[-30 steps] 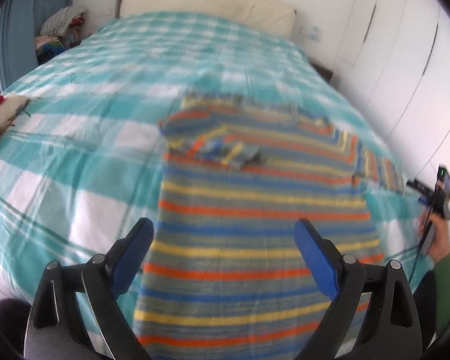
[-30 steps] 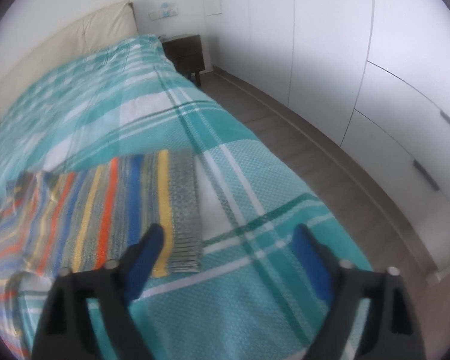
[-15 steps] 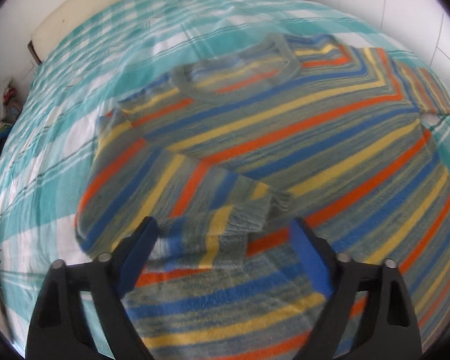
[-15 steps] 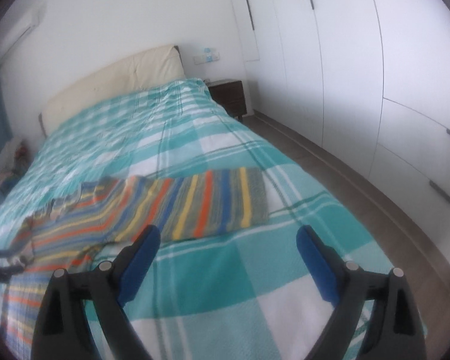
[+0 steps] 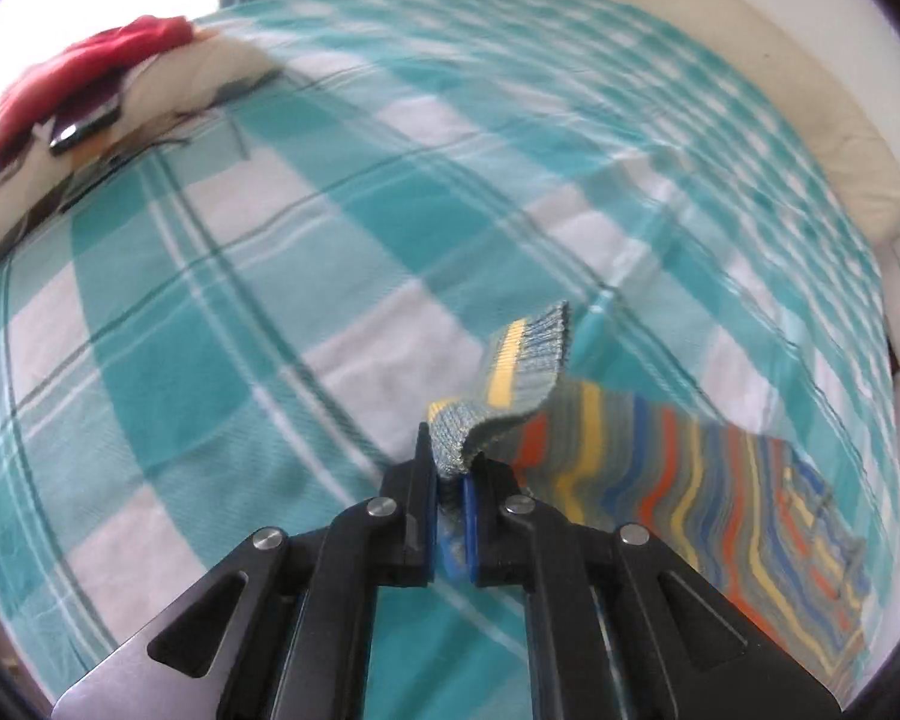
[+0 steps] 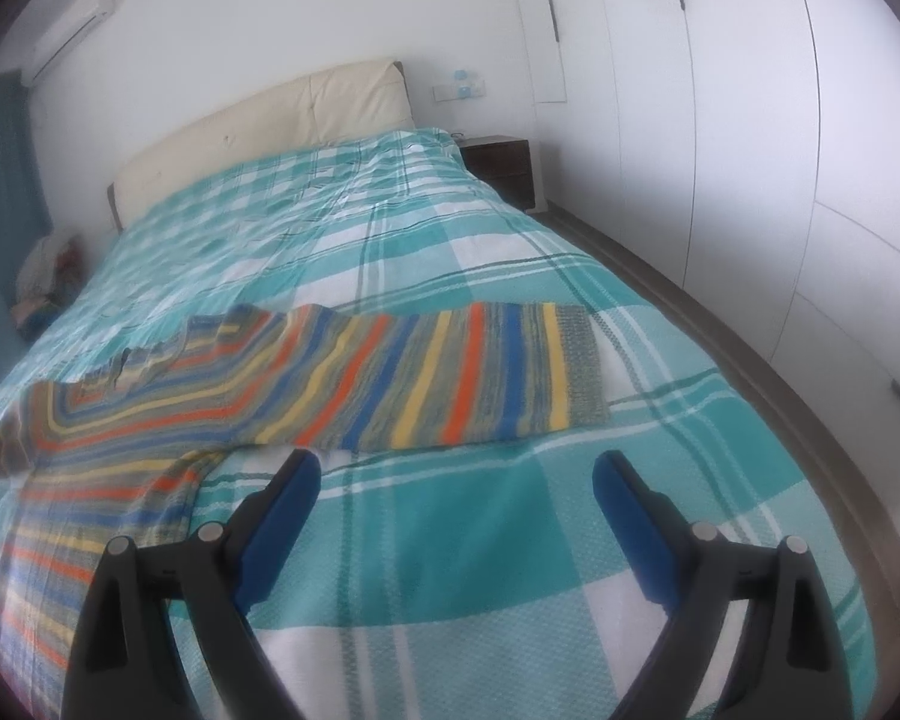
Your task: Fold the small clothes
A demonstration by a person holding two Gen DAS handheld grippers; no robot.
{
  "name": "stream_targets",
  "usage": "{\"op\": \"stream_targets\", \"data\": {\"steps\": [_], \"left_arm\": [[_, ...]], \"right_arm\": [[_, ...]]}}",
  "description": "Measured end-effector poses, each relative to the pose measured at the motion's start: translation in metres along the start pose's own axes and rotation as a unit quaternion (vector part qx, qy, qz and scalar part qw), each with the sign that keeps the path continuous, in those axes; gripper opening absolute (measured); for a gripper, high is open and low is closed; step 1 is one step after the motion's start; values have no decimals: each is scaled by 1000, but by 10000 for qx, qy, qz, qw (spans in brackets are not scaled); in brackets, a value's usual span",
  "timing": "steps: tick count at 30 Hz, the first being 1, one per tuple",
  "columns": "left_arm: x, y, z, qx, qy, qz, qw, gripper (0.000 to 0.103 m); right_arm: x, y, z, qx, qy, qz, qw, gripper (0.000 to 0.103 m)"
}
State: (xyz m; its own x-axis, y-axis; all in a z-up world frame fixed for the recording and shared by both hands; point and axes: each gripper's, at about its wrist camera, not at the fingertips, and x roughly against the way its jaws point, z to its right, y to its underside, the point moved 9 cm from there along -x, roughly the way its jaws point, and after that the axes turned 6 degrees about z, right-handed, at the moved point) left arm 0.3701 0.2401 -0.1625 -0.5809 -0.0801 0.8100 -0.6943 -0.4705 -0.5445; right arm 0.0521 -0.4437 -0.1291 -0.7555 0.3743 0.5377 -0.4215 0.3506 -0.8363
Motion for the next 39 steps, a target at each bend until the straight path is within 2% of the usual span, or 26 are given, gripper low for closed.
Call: {"op": "stream_targets", "data": {"steps": [2, 6, 11, 13, 16, 18, 21, 23, 25, 26, 27, 29, 31, 33, 35, 36, 37, 39], "left_arm": [[-12, 11, -5, -136, -18, -110, 9998, 5], [-17, 25, -5, -387, -103, -43, 9992, 4], [-36, 20, -21, 31, 97, -196, 9998, 4], [-37, 21, -20, 19, 116, -167, 9998, 5], [-35, 22, -21, -120, 39, -77, 9999, 11], [-31, 21, -30, 1, -5, -31, 10000, 13], [-22, 14, -61, 275, -359, 40, 9990, 14], [-11, 12, -84, 520, -485, 3, 9975, 23], [9, 17, -98, 692, -340, 1, 9970, 45], [21, 23, -97, 643, -184, -10, 9978, 49], [34, 33, -91, 446, 20, -72, 9990, 55], [61, 63, -62, -348, 550, -342, 9973, 59], [94, 108, -34, -1281, 988, -545, 9853, 72], [125, 161, -13, -2092, 1284, -632, 9674, 82], [145, 212, -3, -2765, 1239, -637, 9509, 88], [149, 232, -3, -2965, 1158, -622, 9459, 89], [149, 251, -4, -3068, 1081, -637, 9435, 90], [143, 276, -10, -3068, 951, -793, 9437, 90]], "right_arm": [[-4, 4, -6, 93, -29, -71, 9999, 91], [-9, 11, -16, 369, -17, -148, 9992, 91], [-12, 15, -20, 488, -8, -205, 9986, 91], [-13, 16, -18, 439, -4, -234, 9988, 91], [-15, 15, -15, 372, -1, -269, 9989, 91], [-14, 15, -14, 345, -12, -257, 9991, 91], [-12, 14, -11, 311, 11, -227, 9993, 91], [-11, 12, -9, 272, 28, -216, 9994, 91], [-10, 12, -7, 227, 17, -198, 9995, 91], [-10, 11, -8, 219, 6, -203, 9996, 91], [-10, 12, -10, 228, -35, -232, 9995, 91], [-10, 15, -17, 284, -208, -399, 9986, 91], [-2, 21, -32, 342, -572, -651, 9957, 91], [15, 34, -55, 362, -1088, -988, 9885, 91], [40, 59, -82, 414, -1728, -1526, 9722, 91], [54, 75, -96, 450, -2046, -1834, 9605, 91], [68, 92, -107, 504, -2290, -2111, 9489, 91], [89, 128, -119, 607, -2502, -2577, 9313, 89]]}}
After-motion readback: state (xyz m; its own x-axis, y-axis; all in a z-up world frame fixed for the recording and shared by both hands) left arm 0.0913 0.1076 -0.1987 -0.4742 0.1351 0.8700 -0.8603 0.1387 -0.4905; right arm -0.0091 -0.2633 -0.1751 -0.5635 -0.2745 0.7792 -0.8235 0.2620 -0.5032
